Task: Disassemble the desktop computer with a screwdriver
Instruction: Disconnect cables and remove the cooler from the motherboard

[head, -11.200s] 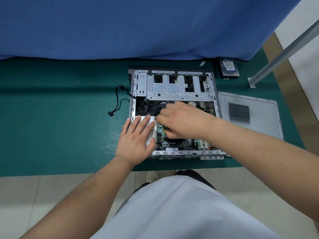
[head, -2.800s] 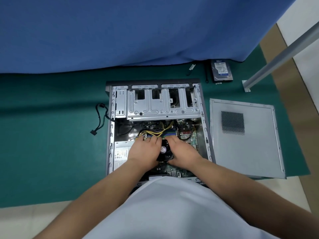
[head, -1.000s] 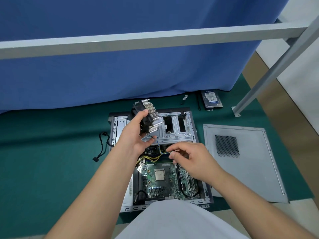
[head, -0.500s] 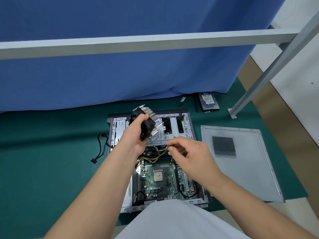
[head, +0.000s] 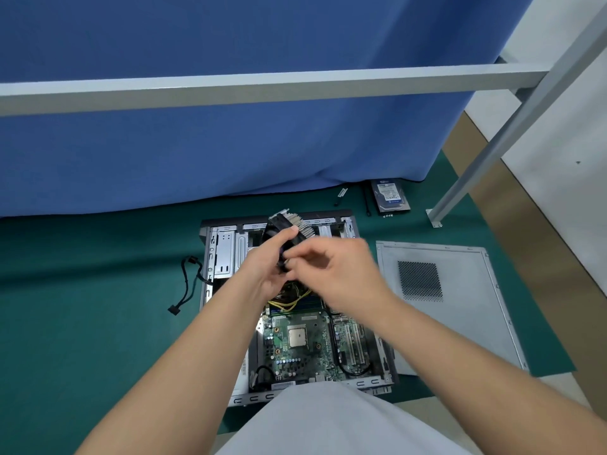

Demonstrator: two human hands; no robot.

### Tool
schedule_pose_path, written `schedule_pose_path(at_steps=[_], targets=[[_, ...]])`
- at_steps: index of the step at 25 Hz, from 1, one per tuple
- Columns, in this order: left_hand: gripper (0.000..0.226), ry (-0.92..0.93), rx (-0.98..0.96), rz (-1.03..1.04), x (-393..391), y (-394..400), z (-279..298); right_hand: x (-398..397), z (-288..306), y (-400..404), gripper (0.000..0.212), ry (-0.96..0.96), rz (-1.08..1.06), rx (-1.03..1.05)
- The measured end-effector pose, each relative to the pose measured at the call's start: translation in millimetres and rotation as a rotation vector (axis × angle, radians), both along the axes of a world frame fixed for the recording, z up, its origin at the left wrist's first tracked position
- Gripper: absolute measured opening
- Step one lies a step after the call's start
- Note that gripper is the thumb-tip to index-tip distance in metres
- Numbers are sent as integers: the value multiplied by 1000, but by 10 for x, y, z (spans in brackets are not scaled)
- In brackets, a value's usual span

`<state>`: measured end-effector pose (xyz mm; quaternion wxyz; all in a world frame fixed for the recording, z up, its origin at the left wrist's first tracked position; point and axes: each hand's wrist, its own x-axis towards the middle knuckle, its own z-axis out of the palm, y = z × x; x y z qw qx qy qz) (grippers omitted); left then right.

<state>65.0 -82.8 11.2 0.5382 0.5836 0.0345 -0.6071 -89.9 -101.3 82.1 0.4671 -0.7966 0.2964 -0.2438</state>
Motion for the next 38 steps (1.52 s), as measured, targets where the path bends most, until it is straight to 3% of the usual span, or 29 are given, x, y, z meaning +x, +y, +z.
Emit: schedule_pose_path(at_steps=[6,12,15,20,27,32,35,38], targets=[[45,-46,3,35,-25,112,-41,-253,109,-530,16,-2,-182,174],[110,-187,1,-123,-155,129,-43,-270,101,-847,13,96,-204,109],[125,-299,15,-220,-216,123,-17,-239,99,-979,14,145,-171,55],[105,-674,74,-449,-282,120,87,-146,54,-1053,12,260,-29,-44],[79,-980,-59,-601,-293,170,154,7,49,-1092,9,473,144,-175],[82,-1142,-78,-669,-260,215,200,-41,-37,-1266,12,622,122,104],[82,-1126,-120,-630,-262,224,194,-135,-71,-1353,13,547,90,418],[80,-1081,-171,-581,-295,219,199,-244,-129,-1354,15,475,57,606]])
